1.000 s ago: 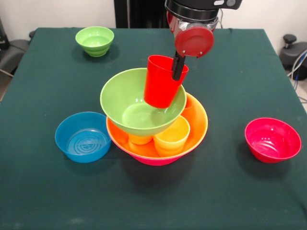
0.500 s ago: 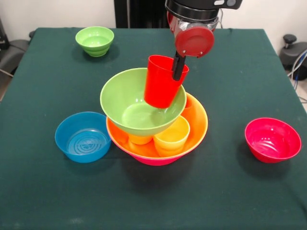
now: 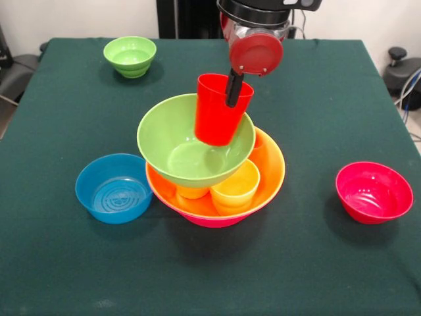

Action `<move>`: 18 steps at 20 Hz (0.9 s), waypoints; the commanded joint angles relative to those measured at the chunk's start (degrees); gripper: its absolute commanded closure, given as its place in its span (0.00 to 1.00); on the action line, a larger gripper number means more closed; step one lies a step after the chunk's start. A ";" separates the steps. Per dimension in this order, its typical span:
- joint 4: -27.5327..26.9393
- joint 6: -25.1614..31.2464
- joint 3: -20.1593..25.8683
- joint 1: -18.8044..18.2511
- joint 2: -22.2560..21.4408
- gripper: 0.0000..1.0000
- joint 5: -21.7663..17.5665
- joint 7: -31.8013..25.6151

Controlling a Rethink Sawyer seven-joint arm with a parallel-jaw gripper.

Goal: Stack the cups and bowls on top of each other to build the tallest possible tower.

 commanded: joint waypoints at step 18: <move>0.55 0.48 3.44 -3.29 0.60 1.00 -2.33 5.72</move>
